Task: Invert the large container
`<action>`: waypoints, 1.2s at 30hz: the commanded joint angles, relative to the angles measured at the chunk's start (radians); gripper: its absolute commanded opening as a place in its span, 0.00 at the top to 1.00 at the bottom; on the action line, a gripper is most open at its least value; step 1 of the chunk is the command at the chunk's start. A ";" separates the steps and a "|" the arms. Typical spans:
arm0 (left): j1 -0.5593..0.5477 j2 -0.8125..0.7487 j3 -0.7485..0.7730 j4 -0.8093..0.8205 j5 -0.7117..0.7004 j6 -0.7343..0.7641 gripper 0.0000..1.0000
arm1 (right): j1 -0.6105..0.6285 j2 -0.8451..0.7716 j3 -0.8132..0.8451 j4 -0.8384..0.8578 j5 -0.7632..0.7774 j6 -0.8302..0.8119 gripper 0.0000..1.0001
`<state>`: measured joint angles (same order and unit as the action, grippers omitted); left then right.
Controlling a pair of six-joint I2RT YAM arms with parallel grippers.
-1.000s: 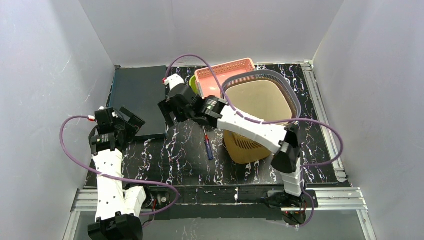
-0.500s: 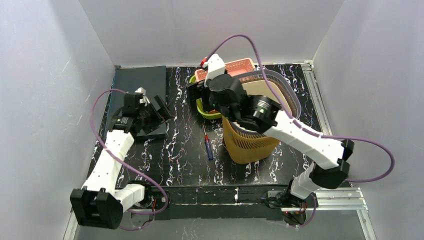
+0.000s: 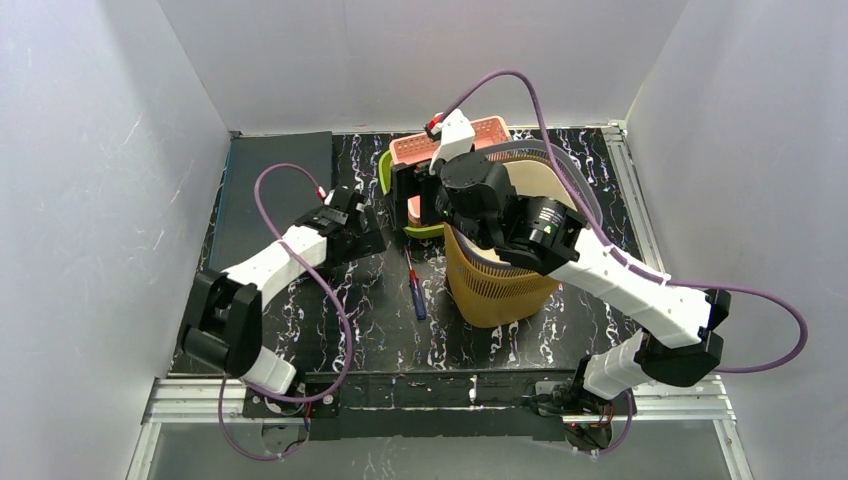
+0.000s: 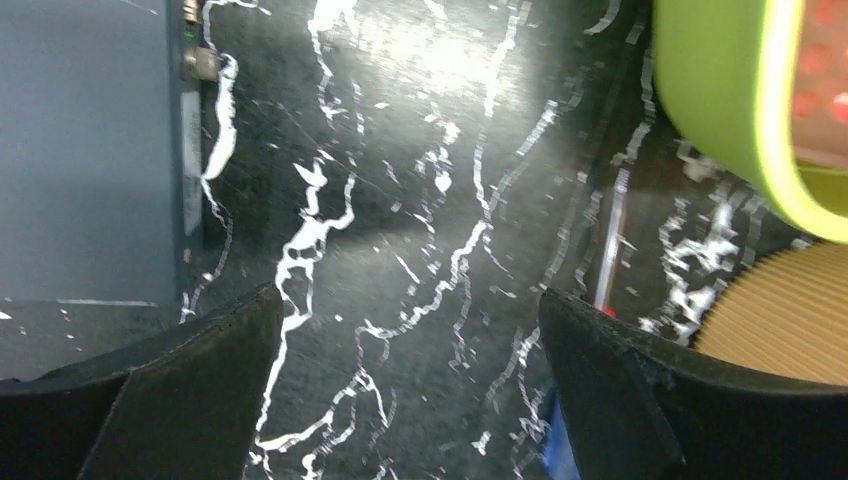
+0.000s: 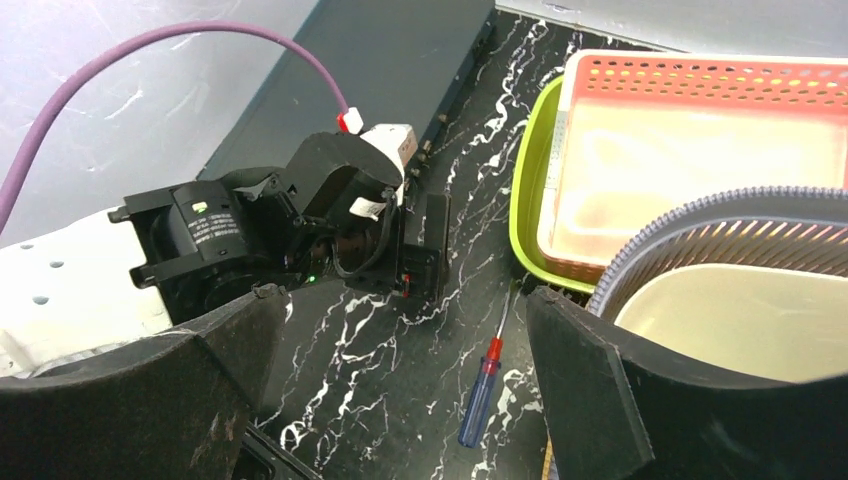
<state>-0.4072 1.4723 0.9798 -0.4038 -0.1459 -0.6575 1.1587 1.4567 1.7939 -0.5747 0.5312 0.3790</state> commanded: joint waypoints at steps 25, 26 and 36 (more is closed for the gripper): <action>0.047 0.180 -0.002 -0.071 -0.383 0.075 0.02 | 0.001 -0.076 -0.090 0.020 0.023 0.073 0.01; 0.054 0.181 -0.006 -0.075 -0.385 0.069 0.02 | 0.001 -0.077 -0.091 0.021 0.022 0.076 0.01; 0.093 0.172 -0.049 -0.027 -0.367 0.091 0.02 | 0.000 -0.082 -0.115 0.033 0.019 0.086 0.01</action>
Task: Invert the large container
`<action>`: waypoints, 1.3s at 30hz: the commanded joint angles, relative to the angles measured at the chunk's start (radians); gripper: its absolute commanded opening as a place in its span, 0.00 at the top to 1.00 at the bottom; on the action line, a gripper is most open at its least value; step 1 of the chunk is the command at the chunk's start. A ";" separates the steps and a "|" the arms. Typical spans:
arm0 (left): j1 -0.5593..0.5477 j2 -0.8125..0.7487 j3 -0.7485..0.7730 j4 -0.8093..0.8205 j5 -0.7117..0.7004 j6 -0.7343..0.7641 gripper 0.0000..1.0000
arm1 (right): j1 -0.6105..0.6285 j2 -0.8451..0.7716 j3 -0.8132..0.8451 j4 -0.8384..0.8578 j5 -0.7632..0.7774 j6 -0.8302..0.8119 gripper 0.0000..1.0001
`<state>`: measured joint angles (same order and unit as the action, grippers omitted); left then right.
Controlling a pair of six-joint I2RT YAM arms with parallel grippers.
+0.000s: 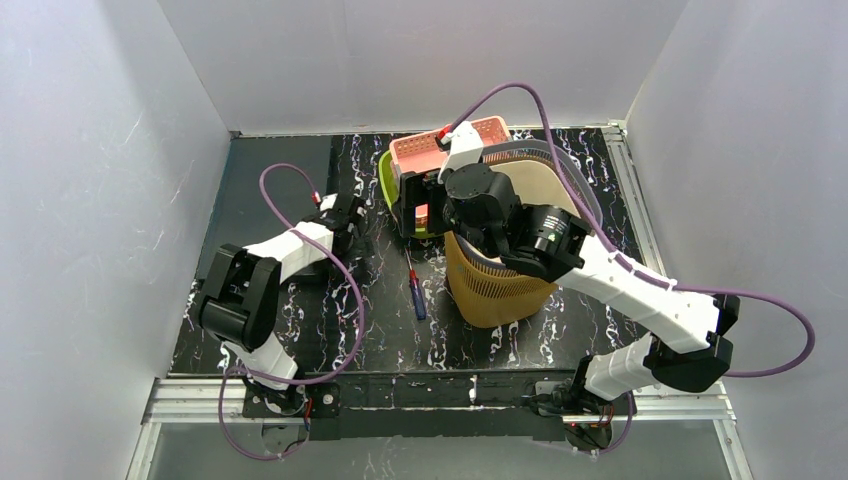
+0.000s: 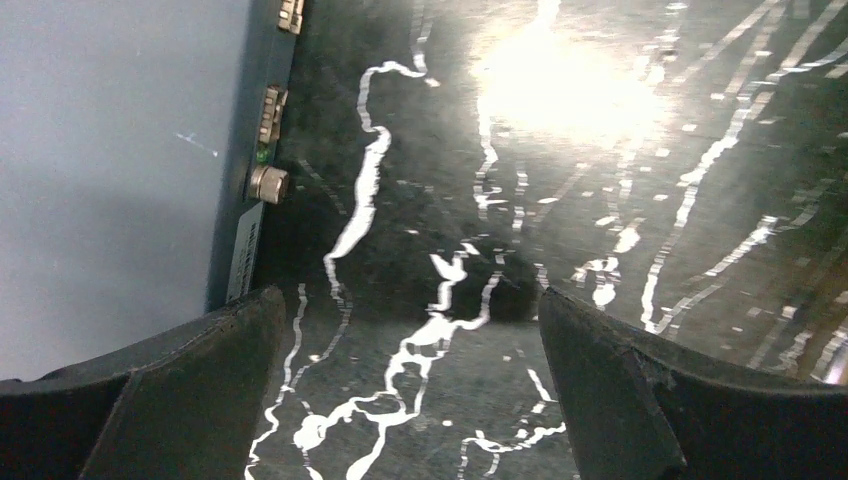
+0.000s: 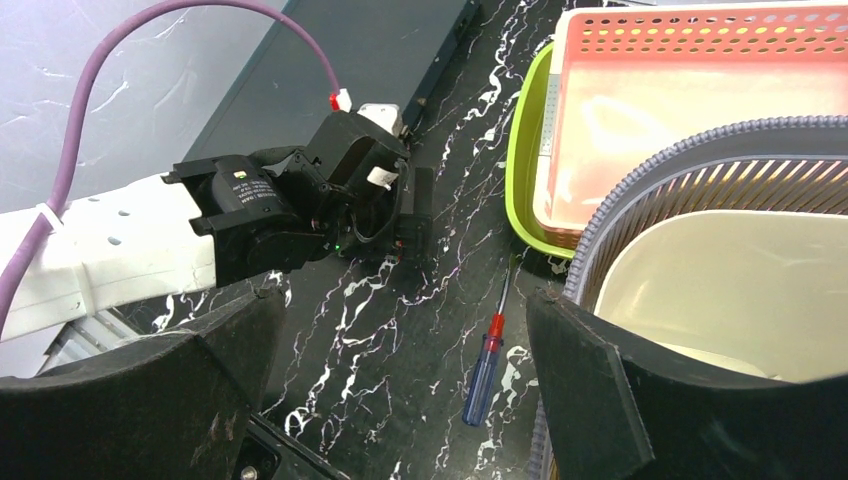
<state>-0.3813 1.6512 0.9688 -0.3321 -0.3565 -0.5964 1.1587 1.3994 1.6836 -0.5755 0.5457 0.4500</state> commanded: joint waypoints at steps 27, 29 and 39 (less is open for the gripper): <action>-0.246 -0.343 -0.084 -0.085 0.140 -0.133 0.04 | 0.000 -0.104 -0.001 0.087 -0.077 0.001 0.01; -0.322 -0.309 -0.082 -0.107 0.090 -0.201 0.04 | 0.000 -0.120 -0.015 0.090 -0.061 0.008 0.01; -0.494 -0.218 -0.028 0.006 0.091 -0.331 0.03 | 0.001 -0.174 -0.058 0.075 -0.004 0.021 0.01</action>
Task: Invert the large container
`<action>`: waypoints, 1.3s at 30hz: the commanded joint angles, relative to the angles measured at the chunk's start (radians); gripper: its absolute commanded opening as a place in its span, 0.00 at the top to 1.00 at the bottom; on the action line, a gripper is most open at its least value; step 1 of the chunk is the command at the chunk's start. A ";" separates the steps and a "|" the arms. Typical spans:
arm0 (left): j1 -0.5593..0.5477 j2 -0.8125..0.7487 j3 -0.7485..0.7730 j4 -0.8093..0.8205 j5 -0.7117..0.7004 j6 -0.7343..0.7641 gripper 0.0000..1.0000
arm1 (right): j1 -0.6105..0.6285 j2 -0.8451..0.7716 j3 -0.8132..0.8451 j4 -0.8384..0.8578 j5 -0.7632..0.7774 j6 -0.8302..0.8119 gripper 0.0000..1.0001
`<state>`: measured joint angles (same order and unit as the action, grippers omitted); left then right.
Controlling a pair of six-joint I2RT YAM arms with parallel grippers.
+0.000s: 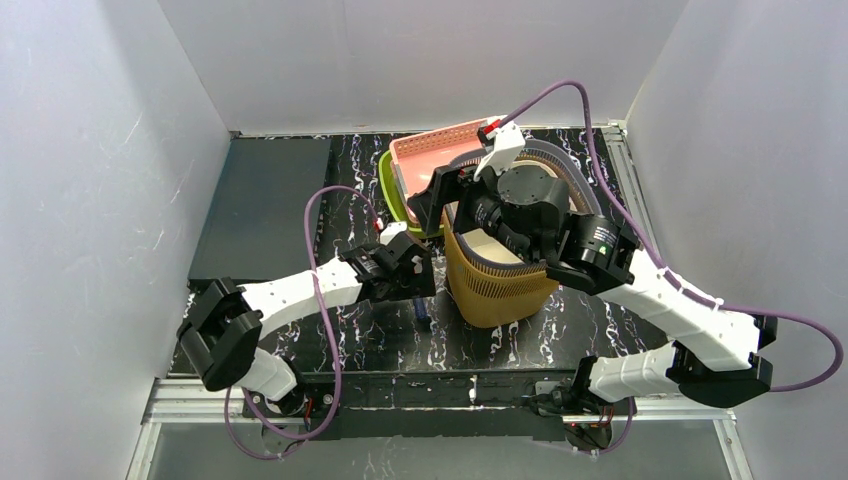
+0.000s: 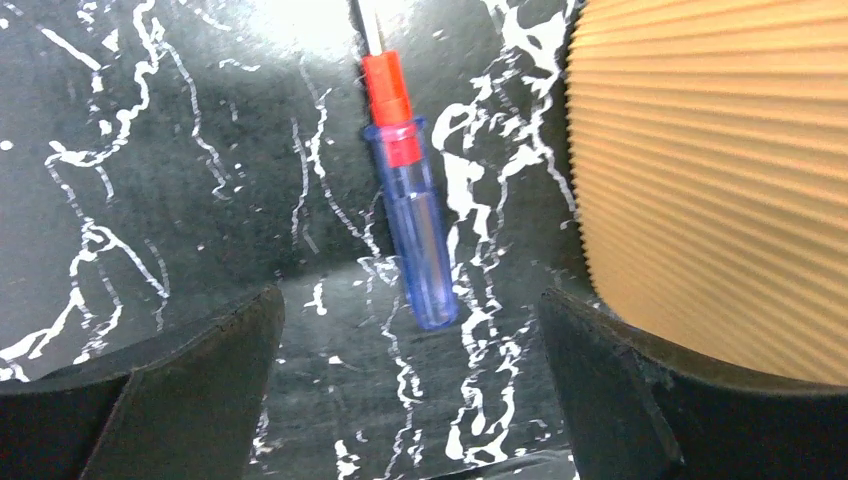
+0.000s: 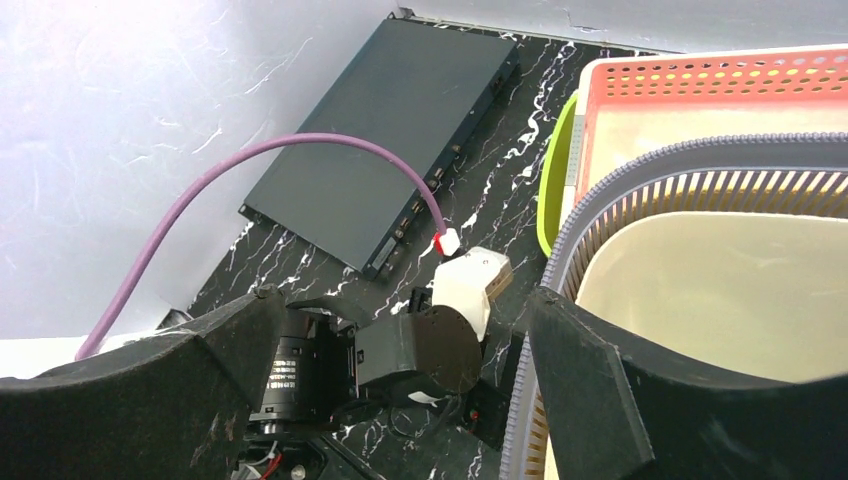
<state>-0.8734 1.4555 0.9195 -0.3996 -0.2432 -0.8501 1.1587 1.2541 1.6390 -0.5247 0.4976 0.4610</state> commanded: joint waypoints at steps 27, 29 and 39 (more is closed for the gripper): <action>-0.001 0.159 -0.029 0.329 0.074 -0.280 0.05 | 0.000 -0.031 -0.025 0.001 0.062 0.005 0.01; -0.001 0.173 0.014 0.218 0.002 -0.248 0.05 | 0.000 -0.030 -0.025 0.000 0.062 0.005 0.01; 0.212 0.164 0.043 0.052 -0.099 -0.022 0.02 | 0.001 -0.039 -0.040 -0.005 0.067 0.006 0.01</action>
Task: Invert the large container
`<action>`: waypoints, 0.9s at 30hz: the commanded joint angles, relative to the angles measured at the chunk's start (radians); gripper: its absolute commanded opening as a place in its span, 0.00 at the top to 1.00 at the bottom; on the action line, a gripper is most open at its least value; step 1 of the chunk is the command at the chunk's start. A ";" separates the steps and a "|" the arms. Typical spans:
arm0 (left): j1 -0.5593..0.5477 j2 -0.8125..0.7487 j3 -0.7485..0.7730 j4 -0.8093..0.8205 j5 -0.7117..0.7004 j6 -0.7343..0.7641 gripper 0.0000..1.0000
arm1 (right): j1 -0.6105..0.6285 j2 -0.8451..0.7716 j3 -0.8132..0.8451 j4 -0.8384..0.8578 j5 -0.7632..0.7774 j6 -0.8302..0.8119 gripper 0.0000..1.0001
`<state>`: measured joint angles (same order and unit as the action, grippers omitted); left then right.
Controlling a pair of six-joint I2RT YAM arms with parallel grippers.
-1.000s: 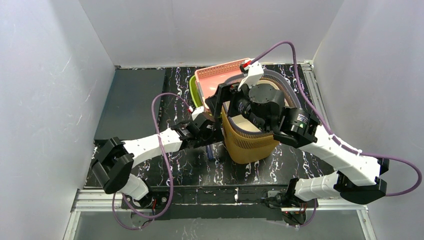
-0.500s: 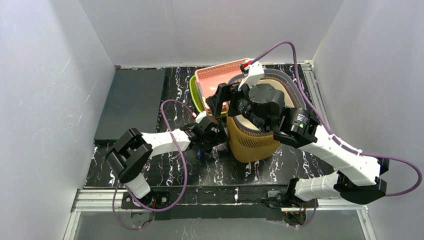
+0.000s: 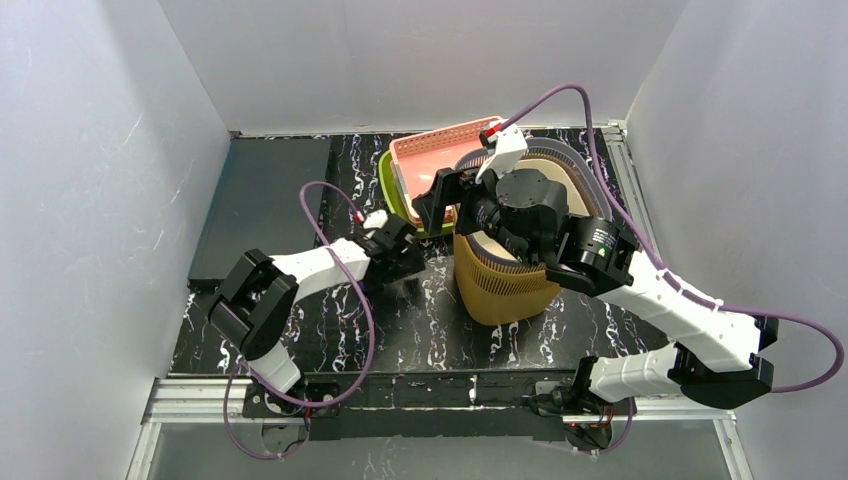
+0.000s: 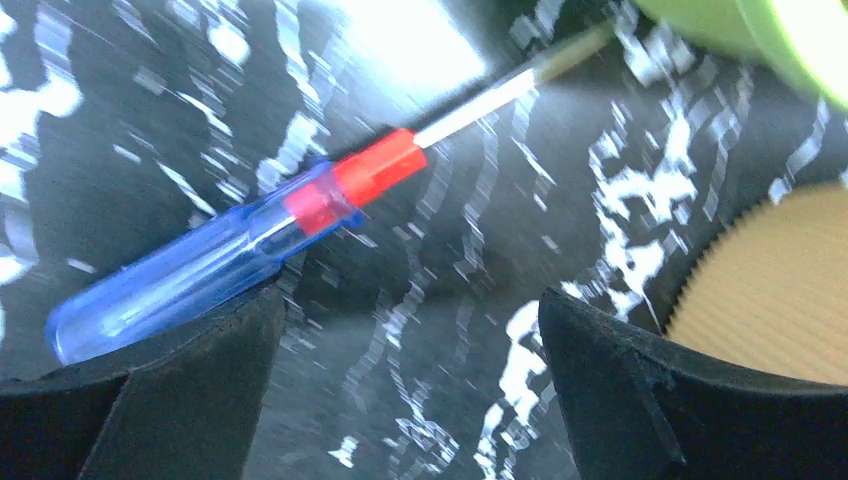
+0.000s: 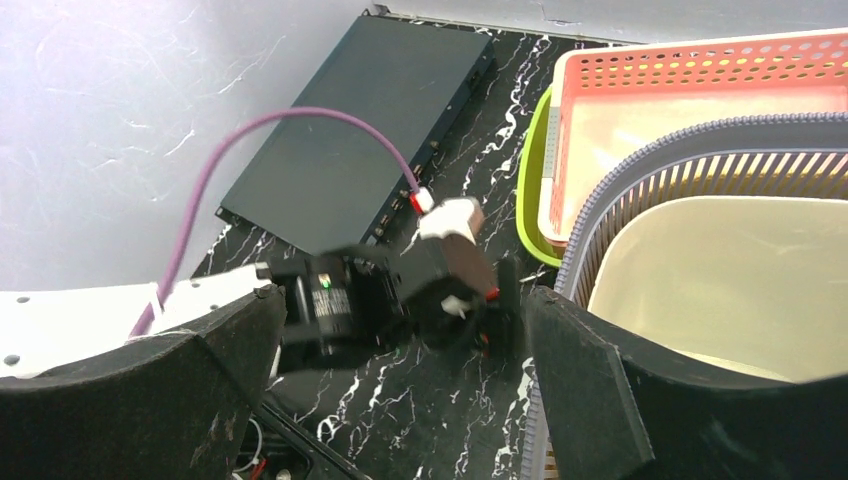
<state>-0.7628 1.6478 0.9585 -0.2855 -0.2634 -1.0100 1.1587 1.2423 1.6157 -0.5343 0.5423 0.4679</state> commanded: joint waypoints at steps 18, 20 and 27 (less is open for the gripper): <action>0.224 -0.456 -0.052 -0.119 0.093 0.277 0.02 | 0.001 0.015 0.245 -0.150 0.013 -0.171 0.01; 0.224 -0.501 -0.050 -0.138 0.123 0.277 0.02 | 0.001 0.018 0.285 -0.200 0.146 -0.214 0.01; 0.224 -0.601 -0.045 -0.151 0.255 0.257 0.02 | 0.001 -0.014 0.333 -0.271 0.621 -0.354 0.01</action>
<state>-0.5369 1.1019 0.9215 -0.4122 -0.1177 -0.7513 1.1595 1.2625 1.9354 -0.7559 0.8001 0.2272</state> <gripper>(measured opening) 0.979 0.985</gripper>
